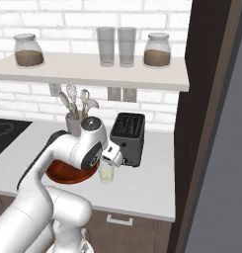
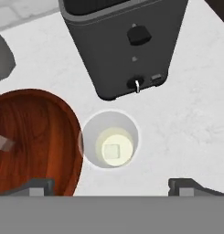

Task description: Grab a lemon wedge from the fridge and one ice cube from the ice bowl, and put them in the glass of lemonade.

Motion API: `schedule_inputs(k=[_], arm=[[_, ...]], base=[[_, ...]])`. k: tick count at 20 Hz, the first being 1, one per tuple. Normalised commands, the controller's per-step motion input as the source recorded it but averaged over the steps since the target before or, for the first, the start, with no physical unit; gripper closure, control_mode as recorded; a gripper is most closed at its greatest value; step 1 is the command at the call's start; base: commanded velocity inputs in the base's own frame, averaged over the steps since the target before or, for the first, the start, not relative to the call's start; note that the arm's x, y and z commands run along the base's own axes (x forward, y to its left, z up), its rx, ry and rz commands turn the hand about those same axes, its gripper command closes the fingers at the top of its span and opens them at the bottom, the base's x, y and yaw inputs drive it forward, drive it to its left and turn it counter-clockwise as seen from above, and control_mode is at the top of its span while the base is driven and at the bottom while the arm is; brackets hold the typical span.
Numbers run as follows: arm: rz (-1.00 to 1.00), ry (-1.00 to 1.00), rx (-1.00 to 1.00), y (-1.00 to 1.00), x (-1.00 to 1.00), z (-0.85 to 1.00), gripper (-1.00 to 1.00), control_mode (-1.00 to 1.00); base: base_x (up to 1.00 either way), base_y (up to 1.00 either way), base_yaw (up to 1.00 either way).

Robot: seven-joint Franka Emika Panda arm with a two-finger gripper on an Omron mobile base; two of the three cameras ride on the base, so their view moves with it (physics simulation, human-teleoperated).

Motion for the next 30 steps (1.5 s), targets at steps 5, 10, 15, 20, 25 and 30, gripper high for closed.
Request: schedule_inputs(k=[5,10,15,20,25,30], arm=[[0.01,0.00,-0.03,0.30,-0.96,0.72,-1.00,-1.00],[0.04,0.00,-0.08,0.35,-0.85,0.68,-1.00,-1.00],[0.02,-0.01,-0.01,0.21,-0.57,0.35,-1.00,-1.00],[0.00,0.00,0.00,0.00,-0.01,0.00,-1.00,-1.00],[0.00,0.00,0.00,0.00,-0.03,0.00,-1.00,1.00],[0.00,0.00,0.00,0.00,0.00,0.00,-1.00,1.00]], base=[[0.00,0.00,0.00],[0.00,0.00,0.00],[0.00,0.00,0.00],[0.00,0.00,0.00],[-0.21,-0.03,0.00],[-1.00,-0.34,0.00]])
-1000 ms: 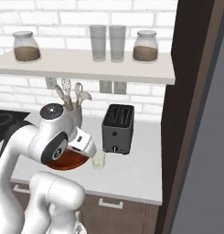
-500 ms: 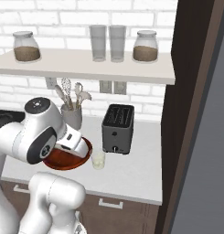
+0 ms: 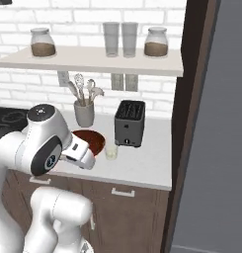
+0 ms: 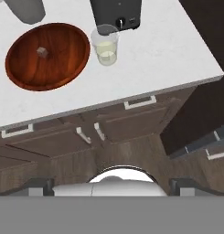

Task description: Grab a lemon wedge from the fridge and one ice cube from the ice bowl, and put them in the glass of lemonade.

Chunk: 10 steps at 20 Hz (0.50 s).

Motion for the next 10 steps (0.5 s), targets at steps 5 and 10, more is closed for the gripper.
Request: schedule_inputs(k=[5,10], arm=[[0.00,0.00,0.00,0.00,0.00,0.00,-1.00,1.00],[0.00,0.00,0.00,0.00,0.00,0.00,-1.00,1.00]], base=[[-0.64,-0.57,0.02],[-0.29,-0.96,0.00]])
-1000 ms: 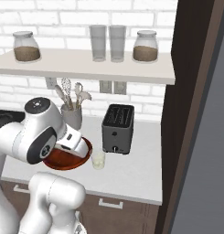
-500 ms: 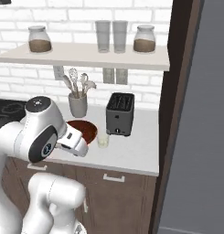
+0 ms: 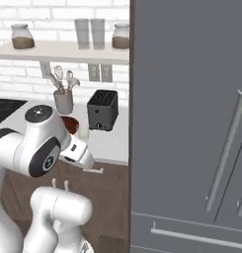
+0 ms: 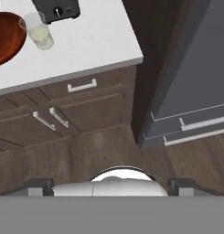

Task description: Grab a lemon wedge from the fridge and one ice cube from the ice bowl, and put them in the glass of lemonade.

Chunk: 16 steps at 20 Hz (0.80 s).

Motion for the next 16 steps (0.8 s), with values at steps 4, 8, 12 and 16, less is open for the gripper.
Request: schedule_inputs(k=[4,8,12,16], arm=[[0.00,0.00,0.00,0.00,0.00,0.00,-1.00,1.00],[0.00,0.00,0.00,0.00,0.00,0.00,-1.00,1.00],[0.00,0.00,0.00,0.00,0.00,0.00,-1.00,1.00],[0.00,0.00,0.00,0.00,0.00,0.00,-1.00,1.00]], base=[[-0.68,-1.00,0.00],[-0.28,-1.00,0.12],[0.00,-0.99,0.29],[0.34,-0.70,0.18]])
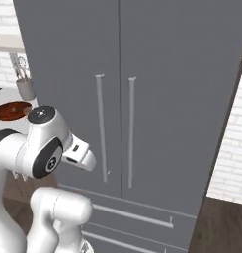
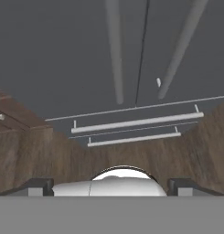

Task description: Grab a lemon wedge from the fridge and one ice cube from the ice bowl, and put them in the glass of lemonade.

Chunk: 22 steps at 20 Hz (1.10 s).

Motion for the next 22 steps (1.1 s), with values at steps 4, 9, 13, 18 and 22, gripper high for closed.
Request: schedule_inputs(k=[4,9,13,18,22], arm=[[0.00,0.00,0.00,0.00,0.00,0.00,-1.00,1.00],[0.00,0.00,0.00,0.00,0.00,0.00,-1.00,1.00],[0.00,0.00,0.00,0.00,0.00,0.00,-1.00,1.00],[0.00,0.00,0.00,0.00,0.00,0.00,-1.00,1.00],[0.00,0.00,0.00,0.00,0.00,0.00,-1.00,1.00]], base=[[0.18,-0.14,-0.06],[0.02,-0.07,-0.30],[0.00,-0.29,-0.11],[-0.37,-0.26,0.01],[-0.78,-0.18,0.05]])
